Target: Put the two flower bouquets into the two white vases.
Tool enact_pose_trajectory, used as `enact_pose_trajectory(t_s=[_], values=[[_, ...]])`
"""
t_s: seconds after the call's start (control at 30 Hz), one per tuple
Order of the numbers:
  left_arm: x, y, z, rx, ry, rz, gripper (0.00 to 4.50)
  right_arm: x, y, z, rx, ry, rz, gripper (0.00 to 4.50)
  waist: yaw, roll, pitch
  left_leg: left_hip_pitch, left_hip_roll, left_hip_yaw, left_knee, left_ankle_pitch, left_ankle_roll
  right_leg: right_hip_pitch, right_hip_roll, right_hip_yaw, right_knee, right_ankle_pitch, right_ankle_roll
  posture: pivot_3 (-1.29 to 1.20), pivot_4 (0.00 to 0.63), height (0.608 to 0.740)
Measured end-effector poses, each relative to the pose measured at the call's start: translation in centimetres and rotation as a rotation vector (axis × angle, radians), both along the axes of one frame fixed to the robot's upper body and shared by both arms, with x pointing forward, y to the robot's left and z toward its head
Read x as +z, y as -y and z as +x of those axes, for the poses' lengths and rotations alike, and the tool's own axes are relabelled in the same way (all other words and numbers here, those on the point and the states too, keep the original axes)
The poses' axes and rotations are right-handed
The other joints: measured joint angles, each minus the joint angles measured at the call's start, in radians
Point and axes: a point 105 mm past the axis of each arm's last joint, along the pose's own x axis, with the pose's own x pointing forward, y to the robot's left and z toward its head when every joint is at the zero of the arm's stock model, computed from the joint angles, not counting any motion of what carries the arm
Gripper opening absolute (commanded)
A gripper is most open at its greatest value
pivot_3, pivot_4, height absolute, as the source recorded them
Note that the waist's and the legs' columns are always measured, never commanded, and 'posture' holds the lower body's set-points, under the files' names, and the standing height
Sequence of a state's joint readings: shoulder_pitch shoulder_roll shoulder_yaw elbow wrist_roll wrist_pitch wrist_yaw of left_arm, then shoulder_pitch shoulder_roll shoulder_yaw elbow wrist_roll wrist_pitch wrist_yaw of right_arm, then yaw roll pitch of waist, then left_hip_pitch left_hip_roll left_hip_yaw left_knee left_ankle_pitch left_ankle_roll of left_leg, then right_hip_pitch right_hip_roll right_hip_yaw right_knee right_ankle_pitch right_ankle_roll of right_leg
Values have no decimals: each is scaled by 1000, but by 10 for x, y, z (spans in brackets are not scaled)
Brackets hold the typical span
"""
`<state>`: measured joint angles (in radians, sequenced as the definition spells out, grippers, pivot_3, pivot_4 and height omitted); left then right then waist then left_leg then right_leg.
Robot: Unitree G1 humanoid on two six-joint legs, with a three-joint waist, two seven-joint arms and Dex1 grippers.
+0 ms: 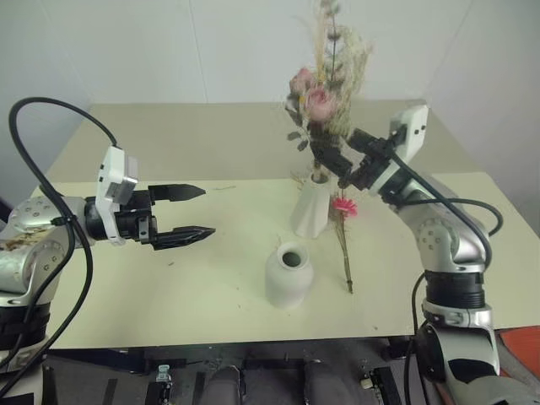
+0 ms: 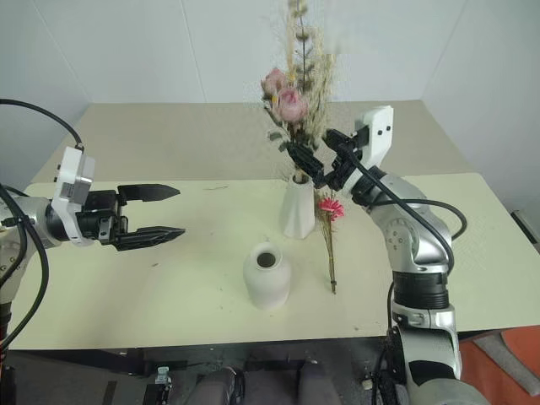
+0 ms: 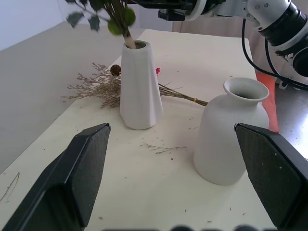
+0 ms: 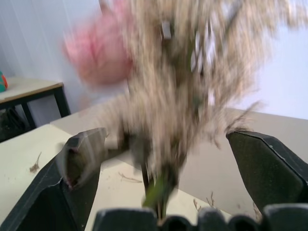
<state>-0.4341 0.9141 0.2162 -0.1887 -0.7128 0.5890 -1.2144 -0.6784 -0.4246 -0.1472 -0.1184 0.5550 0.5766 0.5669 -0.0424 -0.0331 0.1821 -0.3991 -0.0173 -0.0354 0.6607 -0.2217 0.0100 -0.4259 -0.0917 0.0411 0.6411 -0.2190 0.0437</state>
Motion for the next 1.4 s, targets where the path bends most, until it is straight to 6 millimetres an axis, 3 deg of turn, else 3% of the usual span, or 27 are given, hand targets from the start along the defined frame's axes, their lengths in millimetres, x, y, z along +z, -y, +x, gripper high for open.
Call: enact_pose_trajectory(t_s=[0.23,0.37,0.47,0.6,0.7,1.07,1.17,1.4], values=[[0,0,-1,-8,-1,-1,4500,-23,35,-34,36,-187,-151,4483,5,0,0,0,0,0,0,0,0,1,0,0,-1,0,0,0,150,740],[0,0,-2,-21,5,0,4500,-34,54,-49,59,-407,-289,4483,-1,0,0,1,1,1,0,0,0,2,1,0,-1,0,0,0,150,740],[1,0,-3,-33,9,-2,4500,-57,60,-49,24,-630,-432,4483,-6,0,0,2,2,2,0,0,0,2,2,1,-2,0,0,0,150,740],[1,2,-5,-52,9,-10,4500,-85,62,-33,-69,-825,-502,4483,-3,-1,0,1,2,3,0,0,0,1,1,1,-3,0,0,0,150,740],[1,3,-6,-66,9,-14,4500,-95,56,-26,-88,-929,-530,4483,0,-1,0,-2,1,2,0,0,0,-1,1,0,-3,0,0,0,150,740],[10,6,-13,-133,36,-83,4500,-133,26,-21,-70,-1088,-632,4483,2,-1,0,-5,0,0,0,0,1,-1,0,-1,-7,2,1,0,150,740],[15,3,-21,-183,39,-94,4500,-135,26,-19,-79,-1088,-630,3910,0,-1,0,-4,0,0,0,0,1,0,0,-1,-8,3,1,0,150,740],[20,-9,-39,-255,25,-43,4500,-137,37,-13,-145,-1102,-613,1596,-1,-1,0,-4,1,0,0,0,1,0,1,-1,-9,3,1,0,150,740]])
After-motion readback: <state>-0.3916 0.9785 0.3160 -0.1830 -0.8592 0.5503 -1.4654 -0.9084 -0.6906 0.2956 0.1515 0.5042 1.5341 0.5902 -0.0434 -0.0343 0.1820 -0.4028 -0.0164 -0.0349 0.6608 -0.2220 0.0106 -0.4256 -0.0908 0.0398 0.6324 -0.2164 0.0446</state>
